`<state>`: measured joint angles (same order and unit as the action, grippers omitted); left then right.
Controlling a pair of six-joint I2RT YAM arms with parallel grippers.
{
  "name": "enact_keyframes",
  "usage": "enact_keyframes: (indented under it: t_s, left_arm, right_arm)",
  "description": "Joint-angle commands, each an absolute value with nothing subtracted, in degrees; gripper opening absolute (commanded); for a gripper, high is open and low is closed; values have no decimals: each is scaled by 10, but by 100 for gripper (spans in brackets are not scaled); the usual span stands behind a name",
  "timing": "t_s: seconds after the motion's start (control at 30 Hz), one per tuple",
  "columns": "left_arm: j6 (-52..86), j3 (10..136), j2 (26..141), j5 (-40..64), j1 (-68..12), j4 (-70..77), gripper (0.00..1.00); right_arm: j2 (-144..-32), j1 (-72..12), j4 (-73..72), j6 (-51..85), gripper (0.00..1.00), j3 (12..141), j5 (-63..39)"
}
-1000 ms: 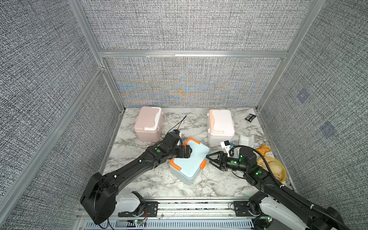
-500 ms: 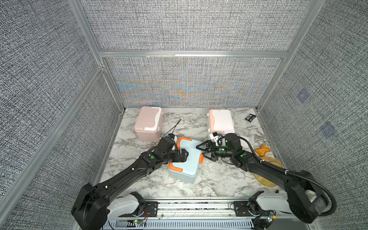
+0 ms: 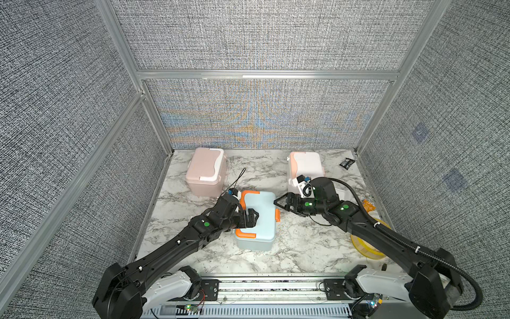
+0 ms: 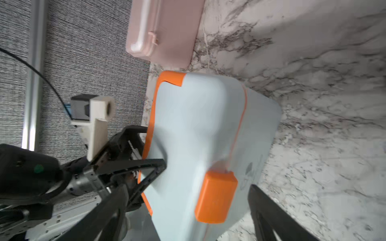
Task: Open first aid kits and take out gauze
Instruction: Open the fastener of the first aid kit.
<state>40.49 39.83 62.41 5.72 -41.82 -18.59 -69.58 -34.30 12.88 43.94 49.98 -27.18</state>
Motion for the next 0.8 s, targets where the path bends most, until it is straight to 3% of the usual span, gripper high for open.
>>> enact_keyframes:
  t_s: [0.0,0.2,0.77]
  left_arm:
    - [394,394,629,47,-419,-257,100]
    - [393,400,634,46,-419,-269,99]
    - [392,410,638,42,-419,-285,99]
  right_arm:
    - [-704,-366,214,383,87,520,-220]
    - [-717,-383,249,374,72,529,-172]
    - [-677,-377,324,367,72,503,-80]
